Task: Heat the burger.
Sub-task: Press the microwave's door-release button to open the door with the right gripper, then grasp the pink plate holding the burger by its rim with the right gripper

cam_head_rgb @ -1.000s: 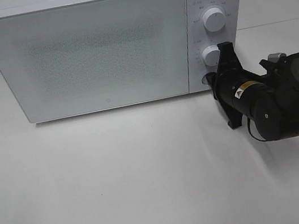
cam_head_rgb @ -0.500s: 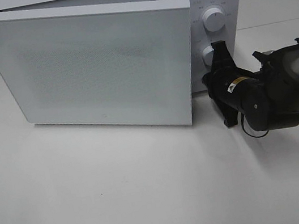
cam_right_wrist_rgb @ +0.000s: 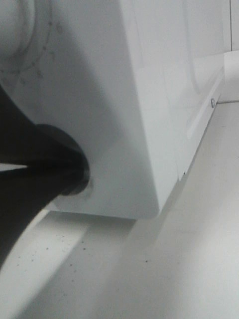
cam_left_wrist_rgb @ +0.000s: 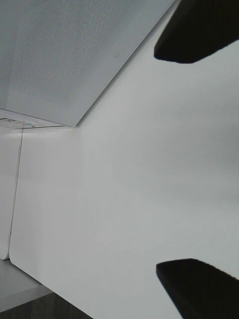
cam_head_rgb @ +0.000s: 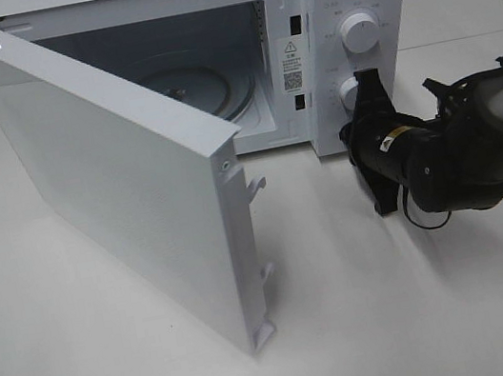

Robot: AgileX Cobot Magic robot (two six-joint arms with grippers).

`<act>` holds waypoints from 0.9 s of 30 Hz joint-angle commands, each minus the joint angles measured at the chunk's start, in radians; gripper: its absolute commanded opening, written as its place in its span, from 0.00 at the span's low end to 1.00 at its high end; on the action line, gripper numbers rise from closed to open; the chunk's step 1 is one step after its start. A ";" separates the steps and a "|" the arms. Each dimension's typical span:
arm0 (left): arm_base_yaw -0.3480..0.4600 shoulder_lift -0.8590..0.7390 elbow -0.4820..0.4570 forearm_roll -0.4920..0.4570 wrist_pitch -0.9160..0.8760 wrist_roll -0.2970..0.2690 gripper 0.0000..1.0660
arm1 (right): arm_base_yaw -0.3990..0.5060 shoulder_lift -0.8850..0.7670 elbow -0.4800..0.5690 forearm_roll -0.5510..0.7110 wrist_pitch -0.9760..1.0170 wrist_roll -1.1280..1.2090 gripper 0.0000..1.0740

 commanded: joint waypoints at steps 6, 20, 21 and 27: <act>0.001 -0.012 0.001 -0.005 -0.018 0.000 0.94 | -0.023 -0.067 0.005 -0.115 -0.035 0.050 0.00; 0.001 -0.012 0.001 -0.005 -0.018 0.000 0.94 | -0.023 -0.207 0.157 -0.230 0.095 0.090 0.00; 0.001 -0.012 0.001 -0.005 -0.018 0.000 0.94 | -0.023 -0.207 0.157 -0.230 0.095 0.090 0.00; 0.001 -0.012 0.001 -0.005 -0.018 0.000 0.94 | -0.023 -0.335 0.221 -0.234 0.205 0.001 0.01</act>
